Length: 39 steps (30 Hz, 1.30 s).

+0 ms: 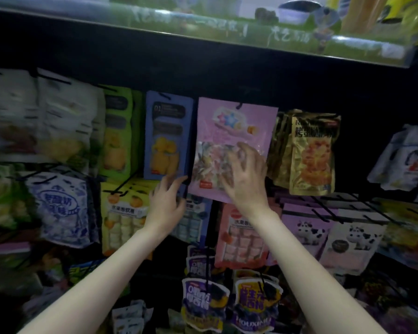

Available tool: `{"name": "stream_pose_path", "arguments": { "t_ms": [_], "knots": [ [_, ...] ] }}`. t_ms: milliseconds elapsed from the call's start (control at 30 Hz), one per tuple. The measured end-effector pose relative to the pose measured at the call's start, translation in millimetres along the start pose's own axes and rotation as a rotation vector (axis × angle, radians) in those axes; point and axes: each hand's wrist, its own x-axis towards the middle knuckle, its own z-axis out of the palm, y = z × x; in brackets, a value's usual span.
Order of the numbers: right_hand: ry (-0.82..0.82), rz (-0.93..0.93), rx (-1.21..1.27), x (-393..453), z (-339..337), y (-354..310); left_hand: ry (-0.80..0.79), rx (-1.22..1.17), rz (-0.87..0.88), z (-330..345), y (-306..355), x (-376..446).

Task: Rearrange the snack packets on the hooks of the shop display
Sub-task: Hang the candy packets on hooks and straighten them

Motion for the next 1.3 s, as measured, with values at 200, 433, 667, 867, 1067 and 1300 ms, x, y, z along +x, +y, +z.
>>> {"name": "stream_pose_path", "arguments": {
  "t_ms": [200, 433, 667, 867, 1067, 1300],
  "knots": [
    [-0.291, -0.096, 0.259, 29.9, 37.4, -63.0, 0.101, 0.103, -0.05, -49.6, -52.6, 10.0],
    [-0.466, 0.235, -0.299, 62.5, 100.3, -116.9, 0.015, 0.147, -0.015, -91.6, -136.3, 32.1],
    [-0.238, 0.255, -0.672, 48.3, 82.5, -104.1, -0.133, 0.076, 0.224, -85.4, -130.7, 64.3],
    [-0.114, 0.216, -0.748, 18.4, 58.4, -93.6, -0.17, 0.046, 0.299, -64.6, -120.1, 71.9],
    [-0.041, 0.149, -0.749, 19.5, 33.9, -80.8, -0.169, 0.02, 0.15, -68.2, -119.6, 72.7],
    [-0.208, 0.164, -0.242, 53.6, 64.1, -128.3, -0.054, 0.03, 0.105, -100.8, -150.1, 71.0]
  ]
}}
